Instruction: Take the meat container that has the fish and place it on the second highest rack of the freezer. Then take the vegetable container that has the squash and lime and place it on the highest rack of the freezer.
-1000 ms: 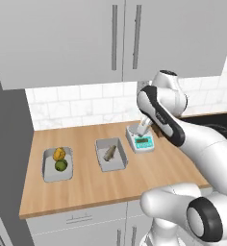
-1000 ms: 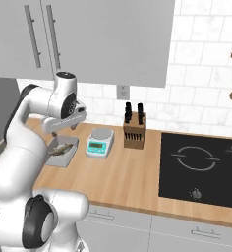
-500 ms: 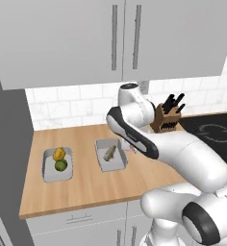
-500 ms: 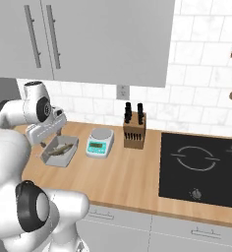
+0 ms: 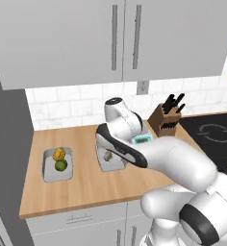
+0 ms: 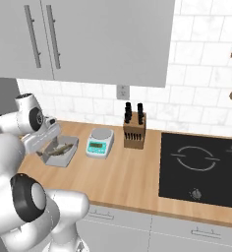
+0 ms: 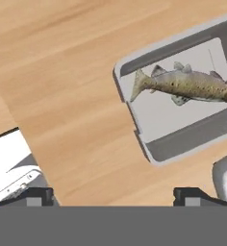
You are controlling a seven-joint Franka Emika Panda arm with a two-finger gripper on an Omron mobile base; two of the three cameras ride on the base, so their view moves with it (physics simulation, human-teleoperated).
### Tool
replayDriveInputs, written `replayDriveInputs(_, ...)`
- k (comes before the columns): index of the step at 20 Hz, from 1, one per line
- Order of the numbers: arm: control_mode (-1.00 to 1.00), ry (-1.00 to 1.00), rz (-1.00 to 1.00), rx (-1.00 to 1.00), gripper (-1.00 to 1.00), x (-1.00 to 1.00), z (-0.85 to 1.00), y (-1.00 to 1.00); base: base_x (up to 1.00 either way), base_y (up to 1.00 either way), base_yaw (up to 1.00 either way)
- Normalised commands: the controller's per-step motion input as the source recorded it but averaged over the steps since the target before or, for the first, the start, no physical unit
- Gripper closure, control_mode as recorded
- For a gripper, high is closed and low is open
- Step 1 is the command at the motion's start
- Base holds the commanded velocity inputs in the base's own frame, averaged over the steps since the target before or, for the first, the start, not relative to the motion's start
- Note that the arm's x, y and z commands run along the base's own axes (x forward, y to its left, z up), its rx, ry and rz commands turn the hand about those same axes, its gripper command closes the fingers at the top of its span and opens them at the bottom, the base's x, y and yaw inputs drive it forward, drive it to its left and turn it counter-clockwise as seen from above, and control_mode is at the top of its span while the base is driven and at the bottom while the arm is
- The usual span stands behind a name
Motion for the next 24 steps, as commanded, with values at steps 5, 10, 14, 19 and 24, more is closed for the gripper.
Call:
replayDriveInputs(5,-1.00,0.00,0.00,0.00,-1.00,0.02,-0.45,0.01,0.00,0.00,0.00)
replayDriveInputs(10,-1.00,0.00,0.00,0.00,-1.00,0.07,-0.37,0.00,0.00,0.00,0.00)
replayDriveInputs(14,-1.00,0.00,0.00,0.00,-1.00,0.27,-0.27,0.00,0.00,0.00,0.00)
replayDriveInputs(19,-1.00,0.00,0.00,0.00,-1.00,0.29,-0.16,0.00,0.00,0.00,0.00)
replayDriveInputs(24,-1.00,0.00,0.00,0.00,-1.00,0.16,-0.25,0.00,0.00,0.00,0.00)
